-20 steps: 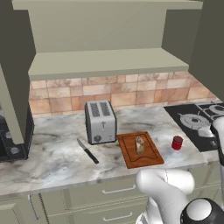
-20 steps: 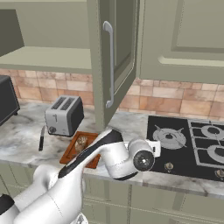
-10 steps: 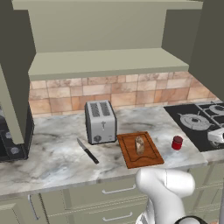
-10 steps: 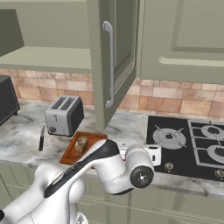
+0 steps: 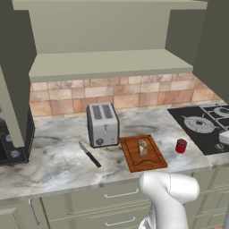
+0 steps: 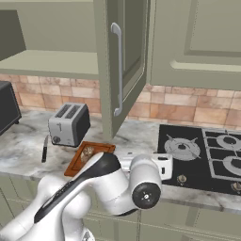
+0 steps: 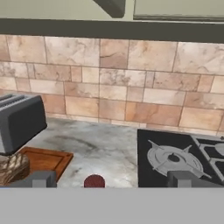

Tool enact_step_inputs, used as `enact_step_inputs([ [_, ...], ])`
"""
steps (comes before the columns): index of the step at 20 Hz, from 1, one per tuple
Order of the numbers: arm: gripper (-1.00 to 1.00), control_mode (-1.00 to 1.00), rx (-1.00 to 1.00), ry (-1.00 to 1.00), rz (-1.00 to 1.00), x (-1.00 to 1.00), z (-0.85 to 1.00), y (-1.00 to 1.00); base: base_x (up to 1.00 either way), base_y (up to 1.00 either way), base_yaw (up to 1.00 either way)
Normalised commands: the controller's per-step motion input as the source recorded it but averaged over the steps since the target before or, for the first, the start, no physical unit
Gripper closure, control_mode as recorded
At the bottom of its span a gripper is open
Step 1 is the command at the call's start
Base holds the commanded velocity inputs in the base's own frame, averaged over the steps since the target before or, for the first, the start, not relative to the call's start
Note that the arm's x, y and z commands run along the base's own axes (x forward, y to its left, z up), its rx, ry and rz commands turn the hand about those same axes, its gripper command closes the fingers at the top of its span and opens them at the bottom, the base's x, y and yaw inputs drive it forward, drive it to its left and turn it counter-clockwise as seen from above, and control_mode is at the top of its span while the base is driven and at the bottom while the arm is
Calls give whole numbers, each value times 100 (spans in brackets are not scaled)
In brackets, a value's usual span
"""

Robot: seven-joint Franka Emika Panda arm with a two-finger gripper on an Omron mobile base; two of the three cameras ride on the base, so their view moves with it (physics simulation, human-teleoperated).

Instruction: Pick the bread, place it on the cutting board, pick the jam, place it on the counter, and close the cabinet.

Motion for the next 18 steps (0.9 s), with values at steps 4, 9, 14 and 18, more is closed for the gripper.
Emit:
enact_step_inputs([
  [4, -100, -100, 0, 0, 0, -27, 39, 0, 0, 0, 0],
  [9, -100, -100, 0, 0, 0, -34, 28, 0, 0, 0, 0],
  [14, -100, -100, 0, -2, 0, -36, 17, -1, 0, 0, 0],
  [18, -100, -100, 0, -6, 0, -36, 15, 0, 0, 0, 0],
])
